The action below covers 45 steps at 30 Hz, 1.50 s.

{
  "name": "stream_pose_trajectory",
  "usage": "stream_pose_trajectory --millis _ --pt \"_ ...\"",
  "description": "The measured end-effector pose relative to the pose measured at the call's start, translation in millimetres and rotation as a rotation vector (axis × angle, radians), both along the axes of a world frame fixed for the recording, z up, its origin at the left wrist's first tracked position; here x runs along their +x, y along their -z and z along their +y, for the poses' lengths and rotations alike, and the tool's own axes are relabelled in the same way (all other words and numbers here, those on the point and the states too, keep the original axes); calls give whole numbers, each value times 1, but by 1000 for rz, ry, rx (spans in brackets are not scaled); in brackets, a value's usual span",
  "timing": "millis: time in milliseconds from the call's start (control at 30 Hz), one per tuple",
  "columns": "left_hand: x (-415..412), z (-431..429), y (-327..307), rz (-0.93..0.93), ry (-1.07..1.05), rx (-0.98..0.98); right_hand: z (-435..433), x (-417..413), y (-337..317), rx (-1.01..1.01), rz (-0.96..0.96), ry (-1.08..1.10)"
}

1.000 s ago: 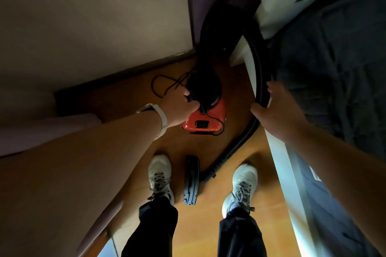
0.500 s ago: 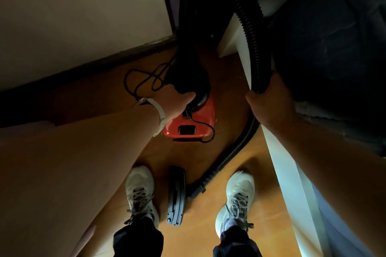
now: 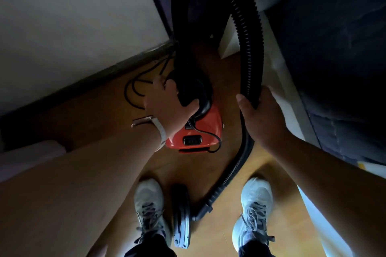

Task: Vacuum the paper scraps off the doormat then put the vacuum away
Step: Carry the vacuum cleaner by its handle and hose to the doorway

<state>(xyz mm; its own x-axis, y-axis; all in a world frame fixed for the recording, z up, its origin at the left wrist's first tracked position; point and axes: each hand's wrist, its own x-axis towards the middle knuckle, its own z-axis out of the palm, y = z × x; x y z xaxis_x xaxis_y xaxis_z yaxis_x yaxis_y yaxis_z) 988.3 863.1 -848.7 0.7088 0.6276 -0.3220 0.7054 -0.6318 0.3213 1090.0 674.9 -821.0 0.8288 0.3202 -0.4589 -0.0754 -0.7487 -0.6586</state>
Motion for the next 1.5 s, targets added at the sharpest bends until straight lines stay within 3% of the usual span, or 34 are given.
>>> stream_pose_trajectory --millis 100,333,533,700,900,1200,1500 --pt "1 5 1 -34 -31 -98 4 1 4 7 56 16" --pt "3 -2 -6 -51 29 66 13 -11 7 71 183 -9" --pt "8 -13 -11 -156 -302 -423 8 -16 8 92 200 -44" --pt "14 -16 -8 -188 -505 -652 1 -17 5 150 257 -20" --pt "14 -18 -6 -222 -543 -828 2 -19 0 219 248 6" --pt "-9 -16 -31 -280 -640 -761 -5 -37 -27 162 99 59" --pt "-40 -27 -134 -244 -580 -685 3 -61 -120 133 168 163"
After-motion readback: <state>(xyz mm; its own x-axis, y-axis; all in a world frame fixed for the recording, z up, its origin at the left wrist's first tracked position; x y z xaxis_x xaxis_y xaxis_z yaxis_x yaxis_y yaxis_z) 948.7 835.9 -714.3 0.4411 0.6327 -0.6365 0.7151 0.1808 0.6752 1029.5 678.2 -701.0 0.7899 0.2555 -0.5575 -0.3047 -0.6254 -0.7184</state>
